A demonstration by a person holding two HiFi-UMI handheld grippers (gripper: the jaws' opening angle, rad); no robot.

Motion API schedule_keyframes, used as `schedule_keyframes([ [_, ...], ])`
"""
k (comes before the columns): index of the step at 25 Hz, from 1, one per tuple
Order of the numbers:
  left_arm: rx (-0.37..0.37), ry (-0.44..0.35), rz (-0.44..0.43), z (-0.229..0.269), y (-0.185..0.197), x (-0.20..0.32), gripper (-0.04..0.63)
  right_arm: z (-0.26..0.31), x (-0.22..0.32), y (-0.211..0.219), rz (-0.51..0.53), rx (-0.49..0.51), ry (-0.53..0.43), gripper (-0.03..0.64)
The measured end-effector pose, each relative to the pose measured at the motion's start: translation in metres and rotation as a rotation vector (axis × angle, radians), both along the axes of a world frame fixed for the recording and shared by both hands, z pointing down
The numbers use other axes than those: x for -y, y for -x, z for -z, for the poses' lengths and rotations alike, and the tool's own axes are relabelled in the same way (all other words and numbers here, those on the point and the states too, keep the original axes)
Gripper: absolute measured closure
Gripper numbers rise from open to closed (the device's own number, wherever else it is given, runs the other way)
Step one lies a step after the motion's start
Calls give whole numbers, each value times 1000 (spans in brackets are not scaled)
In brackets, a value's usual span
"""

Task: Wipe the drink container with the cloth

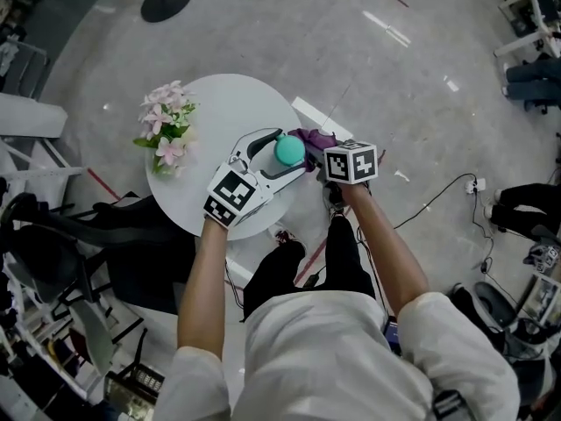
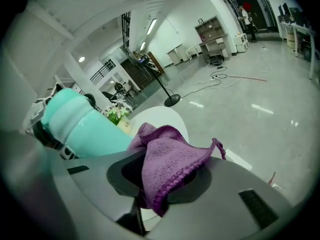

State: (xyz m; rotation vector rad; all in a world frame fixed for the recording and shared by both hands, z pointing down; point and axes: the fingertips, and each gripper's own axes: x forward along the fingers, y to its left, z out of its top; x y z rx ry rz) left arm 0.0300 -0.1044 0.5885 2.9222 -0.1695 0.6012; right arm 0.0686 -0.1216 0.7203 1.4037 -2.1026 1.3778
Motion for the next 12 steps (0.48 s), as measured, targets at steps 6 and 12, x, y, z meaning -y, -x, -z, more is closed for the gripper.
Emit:
schedule_keyframes([
  [6, -1, 6, 8, -1, 1, -1, 242, -40, 5, -5, -14, -94, 66, 518],
  [12, 5, 16, 15, -3, 3, -1, 241, -59, 8, -4, 8, -126, 70, 520],
])
